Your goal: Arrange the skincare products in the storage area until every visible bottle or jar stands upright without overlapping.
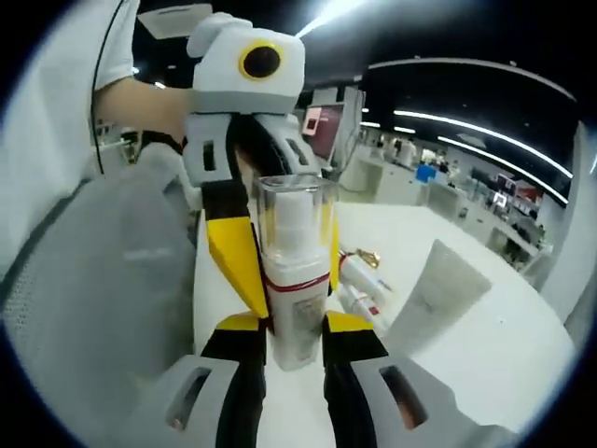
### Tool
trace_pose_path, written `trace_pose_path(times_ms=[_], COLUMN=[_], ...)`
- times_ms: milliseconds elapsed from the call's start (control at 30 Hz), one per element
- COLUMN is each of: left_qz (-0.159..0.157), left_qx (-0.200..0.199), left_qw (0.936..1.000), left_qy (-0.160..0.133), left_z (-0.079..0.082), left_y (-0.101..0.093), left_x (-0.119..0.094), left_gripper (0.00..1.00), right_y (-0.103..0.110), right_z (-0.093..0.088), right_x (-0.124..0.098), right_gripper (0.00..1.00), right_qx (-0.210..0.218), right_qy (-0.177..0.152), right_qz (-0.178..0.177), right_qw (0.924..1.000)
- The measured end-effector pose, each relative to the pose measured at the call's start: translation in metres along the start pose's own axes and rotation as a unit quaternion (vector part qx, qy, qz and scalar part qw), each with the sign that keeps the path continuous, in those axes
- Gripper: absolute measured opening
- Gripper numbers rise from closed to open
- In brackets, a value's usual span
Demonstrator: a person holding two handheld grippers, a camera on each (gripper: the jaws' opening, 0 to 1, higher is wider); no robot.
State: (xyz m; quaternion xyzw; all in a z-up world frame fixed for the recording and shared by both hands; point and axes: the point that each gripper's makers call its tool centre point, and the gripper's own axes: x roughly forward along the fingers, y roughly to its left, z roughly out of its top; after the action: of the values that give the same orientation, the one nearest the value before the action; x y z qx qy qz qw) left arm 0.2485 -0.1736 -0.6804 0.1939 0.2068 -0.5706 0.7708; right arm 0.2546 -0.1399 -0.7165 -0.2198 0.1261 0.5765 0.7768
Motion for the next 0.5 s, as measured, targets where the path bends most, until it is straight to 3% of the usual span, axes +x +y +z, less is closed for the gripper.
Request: trace_pose_path(times_ms=[200,500], left_qz=[-0.013,-0.035], left_qx=[-0.001,-0.005], left_qw=[0.9996,0.9984], left_qy=[0.023,0.044], left_z=[-0.024,-0.047], left_y=[0.004,0.008], left_x=[0.021,0.046], left_gripper=[0.16,0.16], right_y=[0.001,-0.002], right_z=[-0.032,-0.067], right_x=[0.013,0.023], right_gripper=[0.22,0.22], right_qx=[0.022,0.043], right_qy=[0.042,0.069], right_qz=[0.003,0.009], right_qw=[0.9989,0.9967])
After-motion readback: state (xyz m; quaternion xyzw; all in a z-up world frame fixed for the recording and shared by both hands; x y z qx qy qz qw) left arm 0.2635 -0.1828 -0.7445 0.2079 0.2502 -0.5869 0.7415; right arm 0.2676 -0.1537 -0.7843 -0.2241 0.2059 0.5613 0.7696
